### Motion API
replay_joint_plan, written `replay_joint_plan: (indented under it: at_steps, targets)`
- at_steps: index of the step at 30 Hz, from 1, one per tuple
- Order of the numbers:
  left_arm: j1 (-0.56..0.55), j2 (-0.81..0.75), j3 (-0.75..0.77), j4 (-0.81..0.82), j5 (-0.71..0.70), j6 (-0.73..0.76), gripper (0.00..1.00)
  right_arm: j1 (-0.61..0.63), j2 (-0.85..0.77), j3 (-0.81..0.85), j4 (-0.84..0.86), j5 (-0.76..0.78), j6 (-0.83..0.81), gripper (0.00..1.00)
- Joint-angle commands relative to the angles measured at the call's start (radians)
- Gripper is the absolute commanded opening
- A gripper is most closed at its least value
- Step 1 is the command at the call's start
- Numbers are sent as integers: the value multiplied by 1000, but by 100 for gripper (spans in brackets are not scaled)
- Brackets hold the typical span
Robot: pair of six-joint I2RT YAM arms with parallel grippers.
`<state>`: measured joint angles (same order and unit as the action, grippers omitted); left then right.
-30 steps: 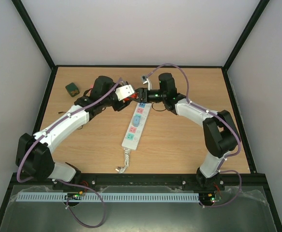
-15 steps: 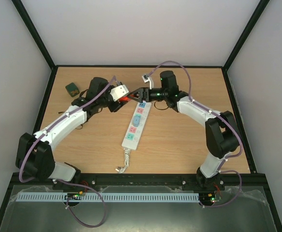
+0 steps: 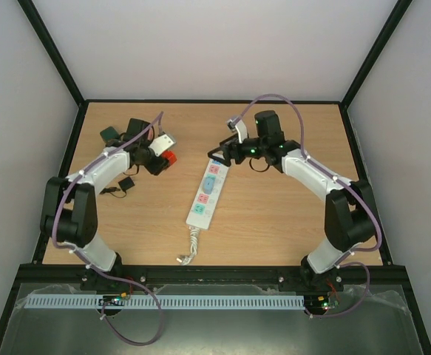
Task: Pull the plug off the socket
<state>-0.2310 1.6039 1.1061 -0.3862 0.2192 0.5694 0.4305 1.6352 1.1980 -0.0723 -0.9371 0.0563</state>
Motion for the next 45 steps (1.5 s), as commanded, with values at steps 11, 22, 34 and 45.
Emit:
replay_joint_plan:
  at_steps: [11, 22, 34, 45]
  targets:
    - [100, 227, 174, -73, -182, -1, 51, 2, -46, -128, -70, 88, -228, 86]
    - [159, 315, 250, -100, -255, -14, 51, 11, -39, -183, -27, 73, -233, 88]
    - [312, 340, 254, -146, -154, -8, 52, 58, -44, -220, 14, 121, -265, 89]
    - [349, 337, 265, -167, -127, -6, 82, 63, -63, -263, 55, 128, -292, 89]
